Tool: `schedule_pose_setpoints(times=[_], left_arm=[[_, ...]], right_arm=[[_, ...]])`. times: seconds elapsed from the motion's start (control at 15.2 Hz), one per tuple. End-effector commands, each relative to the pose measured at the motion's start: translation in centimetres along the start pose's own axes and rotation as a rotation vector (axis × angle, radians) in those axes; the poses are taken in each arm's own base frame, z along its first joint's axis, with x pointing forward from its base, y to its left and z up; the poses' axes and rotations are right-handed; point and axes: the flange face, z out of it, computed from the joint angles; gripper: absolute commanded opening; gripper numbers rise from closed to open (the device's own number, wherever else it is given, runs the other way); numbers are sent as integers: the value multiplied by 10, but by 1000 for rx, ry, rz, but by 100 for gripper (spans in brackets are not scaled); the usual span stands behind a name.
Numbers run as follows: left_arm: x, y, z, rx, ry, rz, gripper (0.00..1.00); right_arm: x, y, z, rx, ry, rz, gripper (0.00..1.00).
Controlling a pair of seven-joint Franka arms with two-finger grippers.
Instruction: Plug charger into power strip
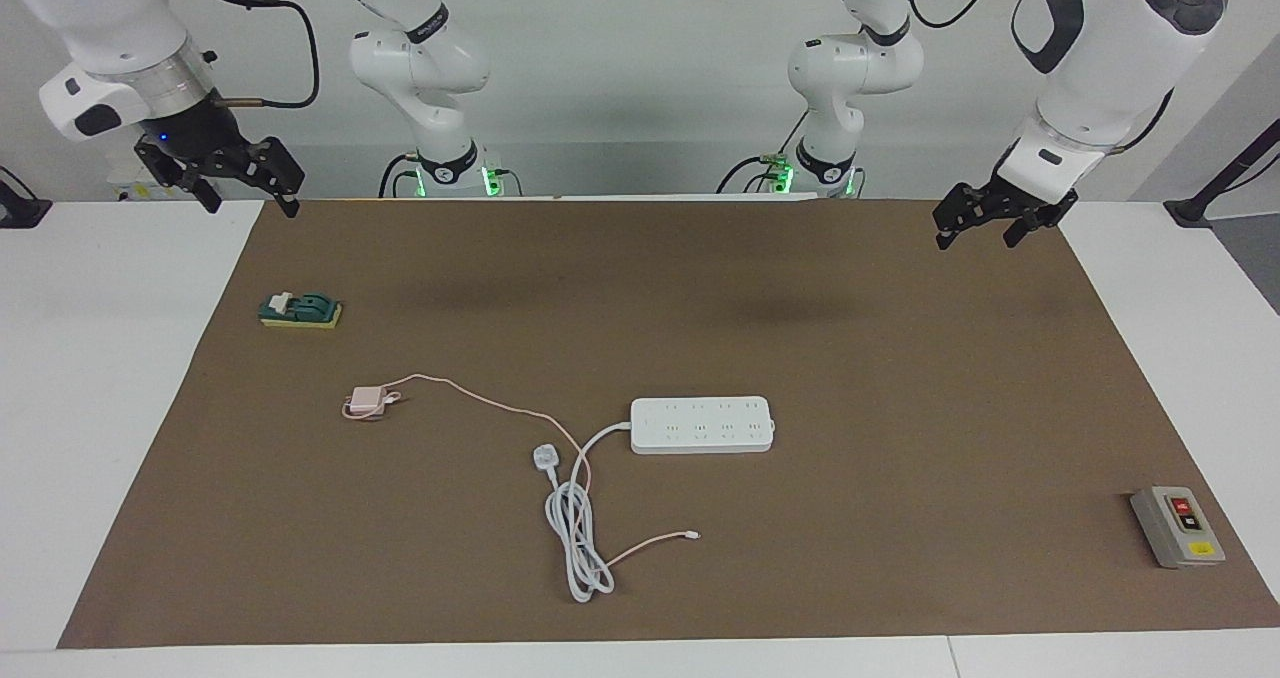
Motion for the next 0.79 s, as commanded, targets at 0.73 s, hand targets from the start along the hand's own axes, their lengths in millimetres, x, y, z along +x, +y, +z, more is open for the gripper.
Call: schedule_pose_setpoints(times=[0.73], left_arm=[[-7,-2,-2,4,8,-8,100]], right_arm=[[-5,3,0,-12,11,2,100]])
